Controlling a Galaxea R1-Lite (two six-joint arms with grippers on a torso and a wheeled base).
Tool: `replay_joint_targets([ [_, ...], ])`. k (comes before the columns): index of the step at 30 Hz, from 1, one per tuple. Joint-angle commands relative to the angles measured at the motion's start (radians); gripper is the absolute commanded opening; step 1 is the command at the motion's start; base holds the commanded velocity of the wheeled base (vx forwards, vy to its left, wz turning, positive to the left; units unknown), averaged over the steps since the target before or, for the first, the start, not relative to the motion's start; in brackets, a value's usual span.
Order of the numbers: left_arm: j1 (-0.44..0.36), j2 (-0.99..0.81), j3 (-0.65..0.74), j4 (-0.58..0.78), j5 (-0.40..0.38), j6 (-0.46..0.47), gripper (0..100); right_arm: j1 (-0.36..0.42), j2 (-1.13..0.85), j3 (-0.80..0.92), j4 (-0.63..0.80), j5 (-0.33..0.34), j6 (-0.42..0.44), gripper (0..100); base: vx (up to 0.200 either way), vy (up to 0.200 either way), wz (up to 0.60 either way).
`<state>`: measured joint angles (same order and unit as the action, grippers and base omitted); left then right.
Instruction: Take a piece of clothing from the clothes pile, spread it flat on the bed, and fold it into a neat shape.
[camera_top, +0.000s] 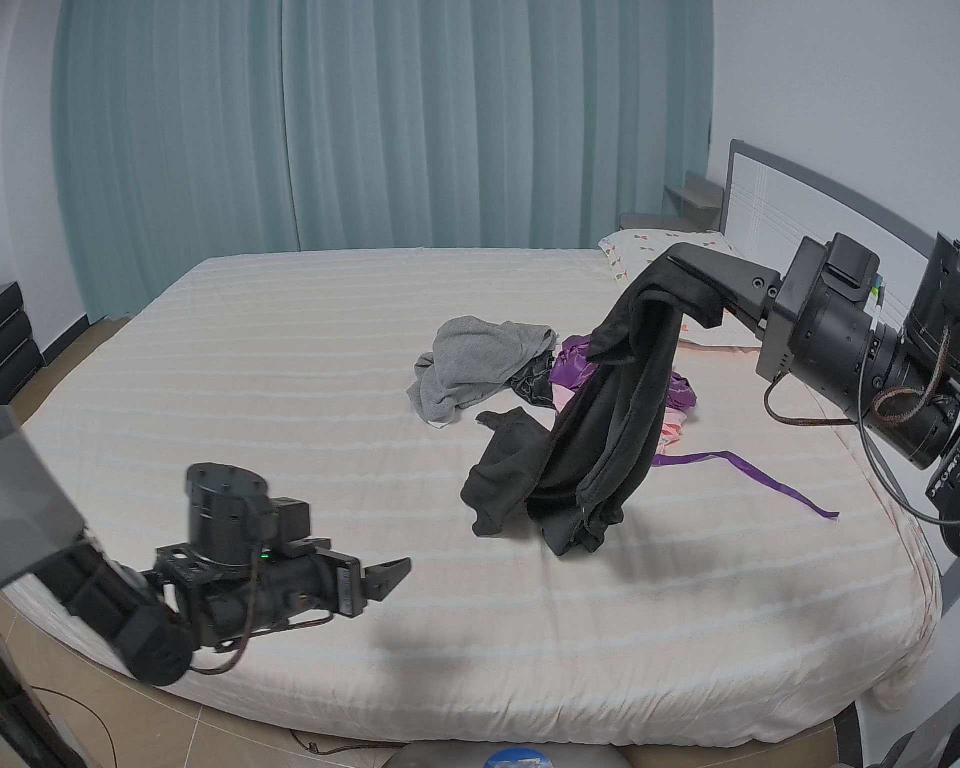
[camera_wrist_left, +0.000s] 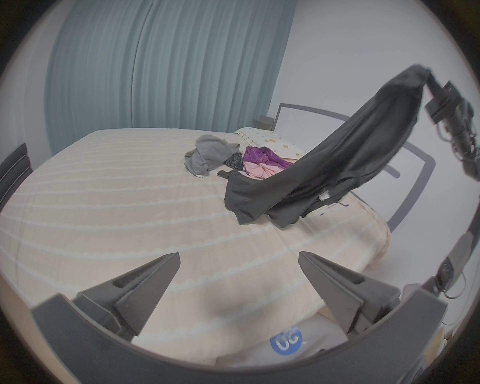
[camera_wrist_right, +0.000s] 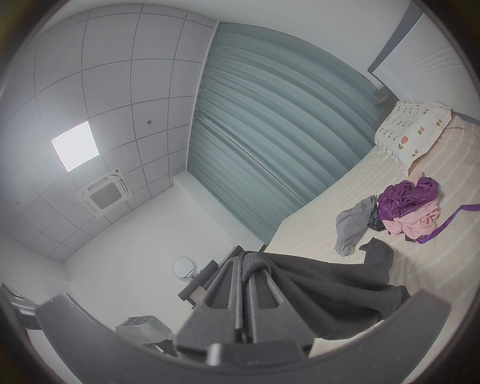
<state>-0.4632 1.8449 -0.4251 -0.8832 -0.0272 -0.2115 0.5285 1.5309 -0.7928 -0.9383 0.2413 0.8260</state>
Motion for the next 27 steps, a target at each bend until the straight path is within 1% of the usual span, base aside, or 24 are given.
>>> replay_joint_targets([
  [1, -0.152, 0.487, -0.277, -0.178, 0.156, -0.062, 100, 0.008, -0.035, 0.004, 0.001, 0.001, -0.001, 0, 0.000, 0.000, 0.00],
  [4, -0.166, 0.519, -0.334, -0.177, 0.164, -0.105, 100, 0.016, -0.035, 0.001, 0.001, 0.001, -0.001, 0, 0.000, 0.000, 0.00],
  [7, -0.169, 0.551, -0.389, -0.175, 0.159, -0.117, 100, 0.022, -0.035, 0.003, 0.001, 0.001, -0.001, 0, 0.000, 0.000, 0.00],
  [10, -0.169, 0.603, -0.451, -0.171, 0.158, -0.117, 100, 0.024, -0.034, 0.001, 0.001, 0.001, -0.002, 0, 0.000, 0.000, 0.00],
  [11, -0.169, 0.603, -0.451, -0.171, 0.158, -0.117, 100, 0.024, -0.034, 0.001, 0.001, 0.001, -0.002, 0, 0.000, 0.000, 0.00],
  [14, -0.167, 0.668, -0.538, -0.175, 0.158, -0.117, 100, 0.024, -0.035, 0.003, 0.001, 0.001, -0.005, 0, 0.000, 0.000, 0.00],
  [15, -0.167, 0.668, -0.538, -0.175, 0.158, -0.117, 100, 0.024, -0.035, 0.003, 0.001, 0.001, -0.005, 0, 0.000, 0.000, 0.00],
  [16, -0.163, 0.694, -0.603, -0.171, 0.158, -0.121, 100, 0.022, -0.035, 0.003, 0.001, 0.001, -0.005, 0, 0.000, 0.000, 0.00],
  [20, -0.158, 0.744, -0.701, -0.168, 0.156, -0.132, 100, 0.022, -0.034, 0.001, 0.003, 0.000, -0.007, 0, 0.000, 0.000, 0.00],
  [21, -0.158, 0.744, -0.701, -0.168, 0.156, -0.132, 100, 0.022, -0.034, 0.001, 0.003, 0.000, -0.007, 0, 0.000, 0.000, 0.00],
  [23, -0.150, 0.792, -0.768, -0.166, 0.156, -0.132, 100, 0.022, -0.028, 0.000, 0.003, 0.000, -0.007, 0, 0.000, 0.000, 0.00],
  [25, -0.149, 0.809, -0.794, -0.165, 0.158, -0.134, 100, 0.021, -0.026, 0.003, 0.001, 0.000, -0.007, 0, 0.000, 0.000, 0.00],
  [26, -0.146, 0.815, -0.802, -0.165, 0.158, -0.138, 0, 0.018, -0.026, 0.003, 0.001, 0.000, -0.007, 0, 0.000, 0.000, 0.00],
  [27, -0.146, 0.817, -0.802, -0.166, 0.159, -0.144, 0, 0.015, -0.026, 0.003, 0.001, 0.000, -0.007, 0, 0.000, 0.000, 0.00],
])
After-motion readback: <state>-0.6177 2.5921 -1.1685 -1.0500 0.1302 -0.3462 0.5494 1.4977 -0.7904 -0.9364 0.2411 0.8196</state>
